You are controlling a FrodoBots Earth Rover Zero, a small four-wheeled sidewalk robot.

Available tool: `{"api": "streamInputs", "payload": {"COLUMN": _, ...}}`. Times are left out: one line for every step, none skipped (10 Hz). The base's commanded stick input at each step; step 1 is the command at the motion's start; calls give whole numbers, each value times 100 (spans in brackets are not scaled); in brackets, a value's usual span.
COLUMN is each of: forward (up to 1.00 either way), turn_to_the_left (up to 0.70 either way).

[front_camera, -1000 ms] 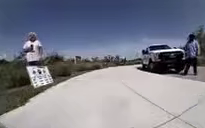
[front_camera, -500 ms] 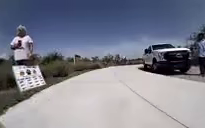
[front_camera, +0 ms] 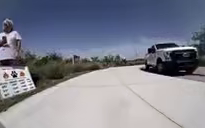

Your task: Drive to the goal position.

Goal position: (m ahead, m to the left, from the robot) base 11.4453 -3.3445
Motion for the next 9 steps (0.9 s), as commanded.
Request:
{"api": "streamInputs", "payload": {"forward": 85, "turn_to_the_left": 0}}
{"api": "streamInputs", "payload": {"forward": 85, "turn_to_the_left": 0}}
{"api": "streamInputs", "payload": {"forward": 85, "turn_to_the_left": 0}}
{"api": "streamInputs", "payload": {"forward": 85, "turn_to_the_left": 0}}
{"api": "streamInputs", "payload": {"forward": 85, "turn_to_the_left": 0}}
{"api": "streamInputs", "payload": {"forward": 85, "turn_to_the_left": 0}}
{"api": "streamInputs", "payload": {"forward": 85, "turn_to_the_left": 0}}
{"api": "streamInputs", "payload": {"forward": 85, "turn_to_the_left": 0}}
{"api": "streamInputs", "payload": {"forward": 85, "turn_to_the_left": 0}}
